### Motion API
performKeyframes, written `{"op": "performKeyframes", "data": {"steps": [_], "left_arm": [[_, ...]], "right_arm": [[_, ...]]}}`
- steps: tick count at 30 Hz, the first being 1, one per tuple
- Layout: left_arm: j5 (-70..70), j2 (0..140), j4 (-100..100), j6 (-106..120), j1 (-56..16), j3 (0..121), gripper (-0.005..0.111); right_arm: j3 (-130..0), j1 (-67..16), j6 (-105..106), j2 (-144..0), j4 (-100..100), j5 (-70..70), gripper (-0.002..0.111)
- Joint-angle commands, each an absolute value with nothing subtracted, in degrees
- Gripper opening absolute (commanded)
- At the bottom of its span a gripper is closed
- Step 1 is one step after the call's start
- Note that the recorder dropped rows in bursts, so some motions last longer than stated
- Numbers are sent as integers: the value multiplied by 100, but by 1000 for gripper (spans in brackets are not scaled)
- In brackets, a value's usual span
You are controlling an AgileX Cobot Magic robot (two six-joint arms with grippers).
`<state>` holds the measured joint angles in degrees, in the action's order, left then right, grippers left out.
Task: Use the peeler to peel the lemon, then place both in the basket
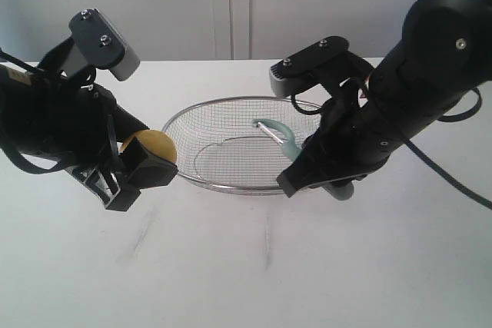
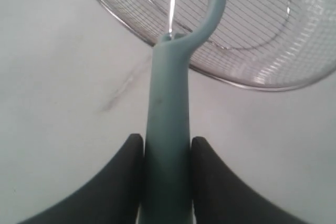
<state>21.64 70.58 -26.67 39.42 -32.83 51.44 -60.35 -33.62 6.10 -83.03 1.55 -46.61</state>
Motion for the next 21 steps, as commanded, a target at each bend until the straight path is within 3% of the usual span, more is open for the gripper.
{"op": "performKeyframes", "data": {"steps": [1,21], "left_arm": [[2217,7057,-2802,3859,-3270,5142,0],[1910,7270,-2788,3854,-3270,5142,0]], "right_arm": [[-6080,-3615,880,-8299,243,-4328,0],[-6080,-4466,908,-8673,593,-3308,0]]}}
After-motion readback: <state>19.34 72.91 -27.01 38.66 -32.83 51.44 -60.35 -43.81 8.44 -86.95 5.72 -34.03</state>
